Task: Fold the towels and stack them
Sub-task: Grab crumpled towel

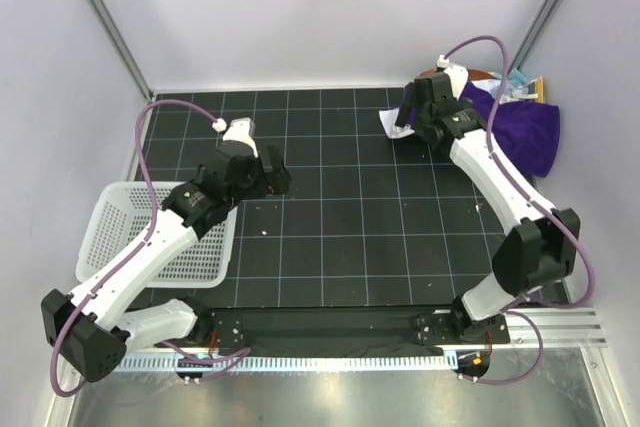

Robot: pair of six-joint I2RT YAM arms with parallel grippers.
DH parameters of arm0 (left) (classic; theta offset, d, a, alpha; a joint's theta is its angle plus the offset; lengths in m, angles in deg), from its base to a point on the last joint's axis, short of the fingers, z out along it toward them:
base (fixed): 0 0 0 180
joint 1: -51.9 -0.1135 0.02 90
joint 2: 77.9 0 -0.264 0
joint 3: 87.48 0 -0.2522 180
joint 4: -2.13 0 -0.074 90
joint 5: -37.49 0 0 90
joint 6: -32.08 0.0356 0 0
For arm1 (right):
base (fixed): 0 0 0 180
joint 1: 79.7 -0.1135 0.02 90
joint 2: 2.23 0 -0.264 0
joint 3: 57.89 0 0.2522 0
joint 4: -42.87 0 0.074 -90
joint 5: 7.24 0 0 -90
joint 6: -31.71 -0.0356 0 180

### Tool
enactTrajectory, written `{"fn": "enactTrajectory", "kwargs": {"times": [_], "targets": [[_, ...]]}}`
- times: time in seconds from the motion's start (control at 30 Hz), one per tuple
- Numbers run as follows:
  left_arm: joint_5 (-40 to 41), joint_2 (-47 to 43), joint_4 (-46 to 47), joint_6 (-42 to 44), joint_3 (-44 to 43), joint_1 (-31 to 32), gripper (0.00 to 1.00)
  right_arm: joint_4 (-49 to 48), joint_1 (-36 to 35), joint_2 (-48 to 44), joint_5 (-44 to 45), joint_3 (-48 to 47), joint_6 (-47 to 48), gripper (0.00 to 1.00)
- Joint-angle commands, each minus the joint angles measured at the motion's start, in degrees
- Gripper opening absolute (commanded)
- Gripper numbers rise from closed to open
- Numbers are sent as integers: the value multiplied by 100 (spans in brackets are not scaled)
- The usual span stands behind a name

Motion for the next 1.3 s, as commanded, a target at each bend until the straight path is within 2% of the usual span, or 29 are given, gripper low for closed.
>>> {"fn": "enactTrajectory", "kwargs": {"times": [0.0,0.1,0.2,0.3,0.33,0.47,0.8,1.17,1.2,1.27], "targets": [[-235,-40,255,-39,-71,22,99,-330,40,524,328,-589,253,100],[-306,38,168,-13,-238,22,99,-287,58,1149,601,-1353,376,100],[-368,83,-25,66,-362,22,100,-77,75,2010,724,-2223,438,95],[-341,109,-166,137,-441,22,100,449,84,2924,1040,-3215,412,87],[-324,118,-227,163,-467,22,99,600,84,3309,1128,-3714,403,80],[-306,153,-298,207,-503,13,100,1049,84,3927,1304,-4385,350,72],[-297,171,-290,181,-468,13,99,1068,93,4148,1340,-4229,412,64],[-253,171,-290,181,-432,13,100,1120,110,4280,1314,-4501,517,29],[-253,171,-298,181,-424,13,100,1155,110,4280,1287,-4519,509,29],[-245,171,-298,181,-415,13,100,1172,119,4236,1156,-4519,500,38]]}}
